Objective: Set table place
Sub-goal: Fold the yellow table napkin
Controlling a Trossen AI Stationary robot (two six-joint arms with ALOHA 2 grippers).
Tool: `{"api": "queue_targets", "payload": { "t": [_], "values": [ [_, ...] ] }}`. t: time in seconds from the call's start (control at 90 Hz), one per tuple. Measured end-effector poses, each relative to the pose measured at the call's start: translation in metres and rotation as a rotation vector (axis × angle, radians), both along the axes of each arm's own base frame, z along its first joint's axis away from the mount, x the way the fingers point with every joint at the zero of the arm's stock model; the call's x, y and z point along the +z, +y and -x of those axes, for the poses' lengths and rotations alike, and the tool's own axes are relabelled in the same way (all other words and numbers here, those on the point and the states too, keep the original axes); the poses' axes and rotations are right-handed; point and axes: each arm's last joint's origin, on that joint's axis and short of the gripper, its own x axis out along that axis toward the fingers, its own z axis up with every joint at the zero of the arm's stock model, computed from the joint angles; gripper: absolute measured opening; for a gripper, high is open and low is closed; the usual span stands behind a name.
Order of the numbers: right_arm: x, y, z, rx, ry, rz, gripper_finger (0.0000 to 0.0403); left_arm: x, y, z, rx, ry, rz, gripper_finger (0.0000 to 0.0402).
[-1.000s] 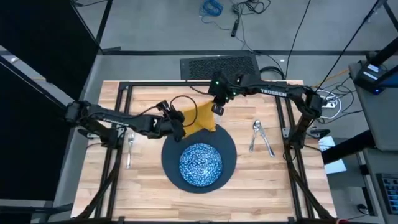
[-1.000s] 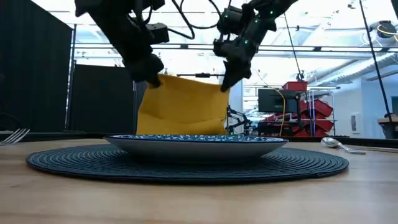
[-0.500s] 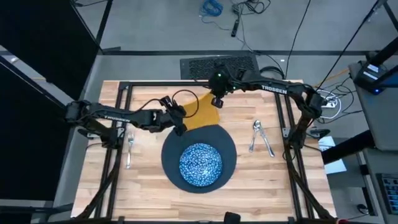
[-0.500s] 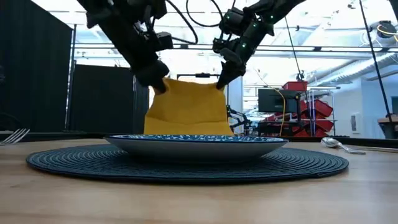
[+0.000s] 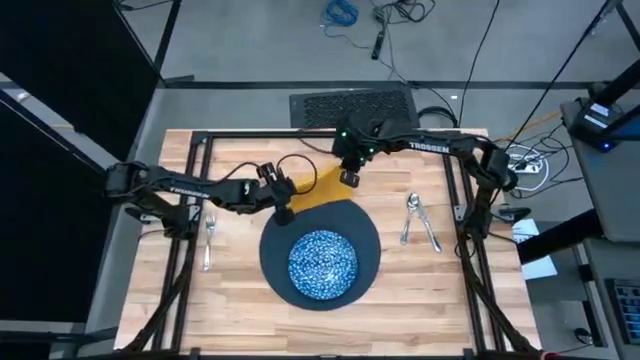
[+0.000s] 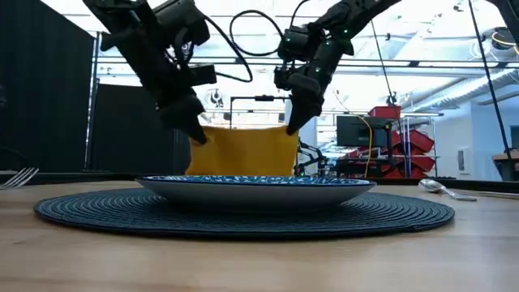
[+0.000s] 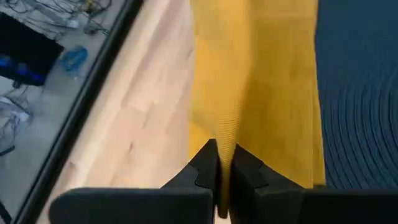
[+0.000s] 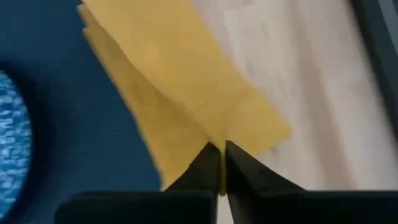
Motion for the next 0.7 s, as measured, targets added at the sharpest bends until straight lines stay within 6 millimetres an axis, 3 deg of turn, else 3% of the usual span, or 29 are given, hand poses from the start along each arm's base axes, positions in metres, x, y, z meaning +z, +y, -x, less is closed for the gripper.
{"api": "queue_targets", "payload": {
  "t": [0.311,0.7],
  "values": [
    [-0.007,0.025,-0.005,0.026,0.075,-0.056,0.0,-0.011,-0.003,0.004,-0.04,-0.027,0.085,0.0],
    [-0.01,0.022,0.004,0.013,0.146,-0.083,0.0,-0.01,-0.004,0.001,-0.066,-0.077,0.105,0.0]
  ]
}}
